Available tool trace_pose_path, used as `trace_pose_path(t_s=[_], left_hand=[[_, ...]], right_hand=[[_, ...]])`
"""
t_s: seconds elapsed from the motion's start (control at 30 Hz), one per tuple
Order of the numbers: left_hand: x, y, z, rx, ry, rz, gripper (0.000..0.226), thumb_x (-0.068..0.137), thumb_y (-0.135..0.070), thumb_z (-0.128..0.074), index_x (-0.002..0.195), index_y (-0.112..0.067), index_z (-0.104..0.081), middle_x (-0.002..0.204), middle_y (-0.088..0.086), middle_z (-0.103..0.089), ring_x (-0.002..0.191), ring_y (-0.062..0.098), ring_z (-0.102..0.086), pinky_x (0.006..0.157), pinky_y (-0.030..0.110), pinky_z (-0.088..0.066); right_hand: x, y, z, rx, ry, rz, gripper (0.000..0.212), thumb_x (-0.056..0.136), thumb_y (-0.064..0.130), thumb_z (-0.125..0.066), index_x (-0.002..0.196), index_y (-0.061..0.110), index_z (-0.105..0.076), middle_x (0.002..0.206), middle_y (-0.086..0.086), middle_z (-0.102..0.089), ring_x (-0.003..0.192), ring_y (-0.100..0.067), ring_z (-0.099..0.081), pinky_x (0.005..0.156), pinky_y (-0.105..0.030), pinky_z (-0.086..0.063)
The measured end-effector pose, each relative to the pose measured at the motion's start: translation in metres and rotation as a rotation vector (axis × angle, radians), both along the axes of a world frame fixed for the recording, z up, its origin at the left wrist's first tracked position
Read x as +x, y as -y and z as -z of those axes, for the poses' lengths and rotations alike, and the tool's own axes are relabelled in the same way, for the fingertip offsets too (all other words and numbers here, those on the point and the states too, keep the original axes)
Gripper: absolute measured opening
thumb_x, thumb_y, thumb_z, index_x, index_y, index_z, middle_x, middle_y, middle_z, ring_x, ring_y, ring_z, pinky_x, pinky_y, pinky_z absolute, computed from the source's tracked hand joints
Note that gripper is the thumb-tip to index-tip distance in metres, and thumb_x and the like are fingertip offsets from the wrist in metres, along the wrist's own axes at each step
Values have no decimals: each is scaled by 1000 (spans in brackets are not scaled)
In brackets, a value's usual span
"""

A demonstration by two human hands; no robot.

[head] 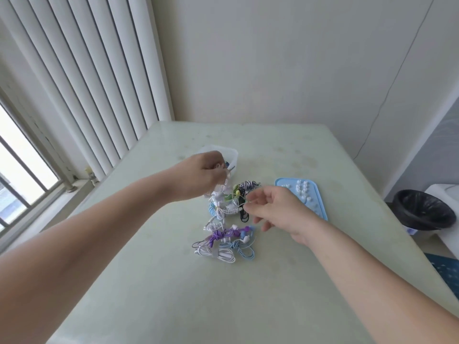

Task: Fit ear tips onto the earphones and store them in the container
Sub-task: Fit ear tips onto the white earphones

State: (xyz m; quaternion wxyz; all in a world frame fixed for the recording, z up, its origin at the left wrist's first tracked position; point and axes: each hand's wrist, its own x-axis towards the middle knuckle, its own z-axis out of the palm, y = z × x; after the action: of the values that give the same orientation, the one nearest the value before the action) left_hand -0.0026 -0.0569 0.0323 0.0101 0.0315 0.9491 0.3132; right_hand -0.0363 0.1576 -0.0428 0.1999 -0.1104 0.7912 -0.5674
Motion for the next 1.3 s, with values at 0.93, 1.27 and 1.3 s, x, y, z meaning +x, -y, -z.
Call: trace_pose_path(t_s=[0.93,1.27,1.3], left_hand=[[5,-13,9,146,238,63,20,93,-18,-77,108,-16,-65,99,0,-73,67,16,-77,64,30,-62],[0,-2,34,225,193,7,18,102,-25,-62,119,-20,-68,108,1,-70,78,20,-79,65,35,-64],[-1,-2,36,203,200,10,23,101,-24,-65,123,-21,-66,112,0,-69,77,18,-79,62,31,-62]], right_hand=[[-1,-7,3,-205,-35,41,10,89,13,-78,96,12,-71,91,-9,-78,78,-16,-65,80,-36,-57],[-6,5,1,10,-259,34,26,99,35,-56,97,15,-73,98,-19,-73,98,-41,-69,89,-57,-55],[-6,6,0,-2,-269,50,25,99,36,-56,97,17,-72,98,-17,-74,99,-40,-69,89,-56,-57]])
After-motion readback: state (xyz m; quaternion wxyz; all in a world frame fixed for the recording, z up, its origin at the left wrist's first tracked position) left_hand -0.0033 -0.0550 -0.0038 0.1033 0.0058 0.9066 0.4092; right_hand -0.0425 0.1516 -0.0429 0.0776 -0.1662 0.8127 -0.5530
